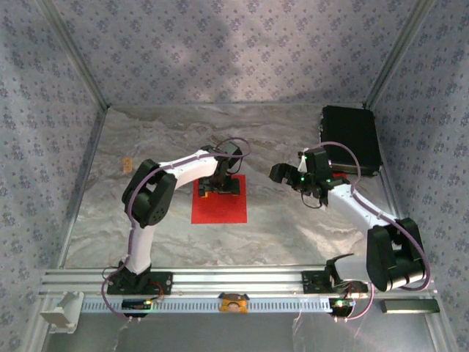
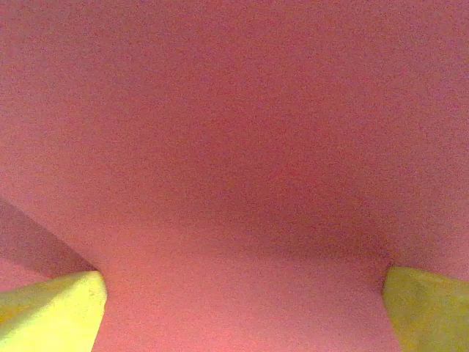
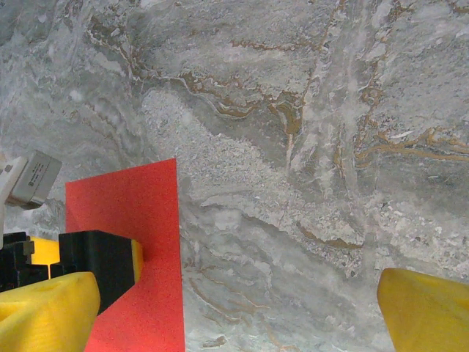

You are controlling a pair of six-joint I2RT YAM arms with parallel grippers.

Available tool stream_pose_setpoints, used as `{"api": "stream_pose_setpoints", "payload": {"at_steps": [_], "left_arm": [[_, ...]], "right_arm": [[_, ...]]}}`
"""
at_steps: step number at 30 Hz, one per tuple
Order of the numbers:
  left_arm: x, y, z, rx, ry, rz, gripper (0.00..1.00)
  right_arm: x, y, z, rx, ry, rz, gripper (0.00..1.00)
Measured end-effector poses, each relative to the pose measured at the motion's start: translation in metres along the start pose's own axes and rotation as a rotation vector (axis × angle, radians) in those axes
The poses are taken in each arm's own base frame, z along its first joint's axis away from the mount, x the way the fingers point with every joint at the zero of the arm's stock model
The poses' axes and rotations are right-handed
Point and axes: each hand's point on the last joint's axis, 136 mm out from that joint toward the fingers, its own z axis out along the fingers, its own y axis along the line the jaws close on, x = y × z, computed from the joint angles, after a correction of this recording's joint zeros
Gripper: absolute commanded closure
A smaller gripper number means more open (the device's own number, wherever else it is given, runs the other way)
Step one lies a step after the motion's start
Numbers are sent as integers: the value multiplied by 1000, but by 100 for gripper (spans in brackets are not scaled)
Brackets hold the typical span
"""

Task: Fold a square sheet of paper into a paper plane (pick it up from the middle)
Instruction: First fold the square sheet of paper in half at the center of the table.

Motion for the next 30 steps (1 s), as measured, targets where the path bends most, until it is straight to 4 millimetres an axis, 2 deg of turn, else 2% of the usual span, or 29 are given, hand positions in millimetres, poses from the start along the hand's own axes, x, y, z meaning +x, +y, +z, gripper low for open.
{"api": "stream_pose_setpoints", "payload": {"at_steps": [16, 25, 30], "left_arm": [[0, 1, 0, 3, -6, -2, 8], [0, 0, -3, 14, -15, 2, 1], [0, -2, -7, 35, -23, 11, 0]], "right_arm": [[3, -4, 4, 10, 14, 5, 1], [3, -4, 4, 10, 15, 5, 1], [3, -4, 4, 10, 15, 5, 1]]}}
